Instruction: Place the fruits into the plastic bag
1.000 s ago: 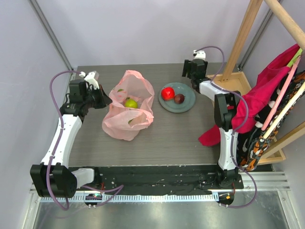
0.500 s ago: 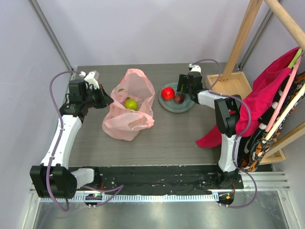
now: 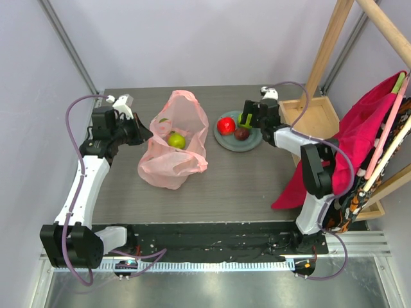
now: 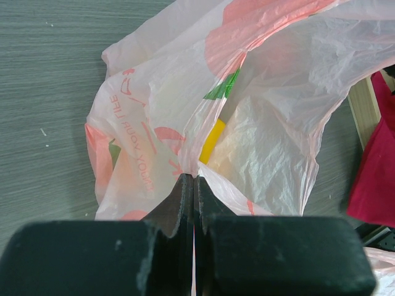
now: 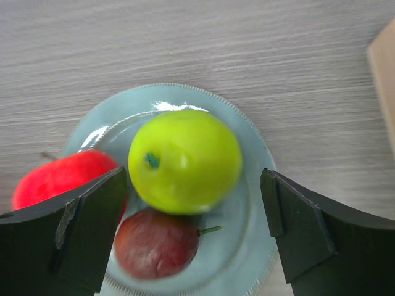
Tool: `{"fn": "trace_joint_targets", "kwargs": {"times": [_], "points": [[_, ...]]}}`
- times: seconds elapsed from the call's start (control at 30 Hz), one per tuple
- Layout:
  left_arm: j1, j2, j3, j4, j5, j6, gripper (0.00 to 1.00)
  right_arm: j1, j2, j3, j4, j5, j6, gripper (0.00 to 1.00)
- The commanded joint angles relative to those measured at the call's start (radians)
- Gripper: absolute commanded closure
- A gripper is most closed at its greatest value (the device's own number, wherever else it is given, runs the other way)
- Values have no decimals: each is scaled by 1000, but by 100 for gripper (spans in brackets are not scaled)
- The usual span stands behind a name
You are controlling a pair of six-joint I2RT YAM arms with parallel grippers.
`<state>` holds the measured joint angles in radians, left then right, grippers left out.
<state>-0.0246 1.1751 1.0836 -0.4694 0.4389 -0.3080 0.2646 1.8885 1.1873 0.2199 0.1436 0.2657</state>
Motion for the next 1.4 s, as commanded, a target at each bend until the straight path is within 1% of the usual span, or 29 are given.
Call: {"fn": "trace_joint_targets", "kwargs": {"times": [0.0, 0.07, 0.13, 0.23, 0.27, 0.33, 0.43, 0.47, 0.5, 0.67, 0.9, 1.2, 1.37], "points": [[3, -28, 4, 35, 29, -9, 100, -1, -215, -72, 130, 4, -6, 2], [3, -28, 4, 35, 32, -11, 100, 8, -245, -89, 130, -15, -51, 2], [3, -28, 4, 37, 34, -11, 100, 30, -253, -66, 92, -18, -97, 2], [3, -28, 4, 37, 35, -11, 100, 44, -217, 3, -17, -110, -163, 1], [3, -31, 4, 37, 35, -13, 100, 50, -204, 17, -37, -174, -175, 1], [3, -31, 2, 37, 35, -13, 100, 79, -166, 54, -88, -196, -216, 1], [3, -31, 2, 40, 38, -13, 100, 133, -122, 95, -137, -148, -284, 1], [3, -29, 1, 40, 38, -13, 100, 140, -112, 100, -146, -103, -296, 1], [3, -29, 1, 43, 38, -13, 100, 143, -103, 113, -151, -99, -301, 1], [3, -31, 1, 41, 37, -13, 100, 154, -69, 132, -155, -111, -302, 1], [3, -29, 2, 38, 37, -13, 100, 162, 10, 210, -201, -131, -330, 1], [3, -28, 4, 38, 37, -13, 100, 174, 113, 301, -264, -130, -344, 5], [3, -25, 4, 37, 38, -13, 100, 180, 147, 305, -269, -124, -342, 6]]}}
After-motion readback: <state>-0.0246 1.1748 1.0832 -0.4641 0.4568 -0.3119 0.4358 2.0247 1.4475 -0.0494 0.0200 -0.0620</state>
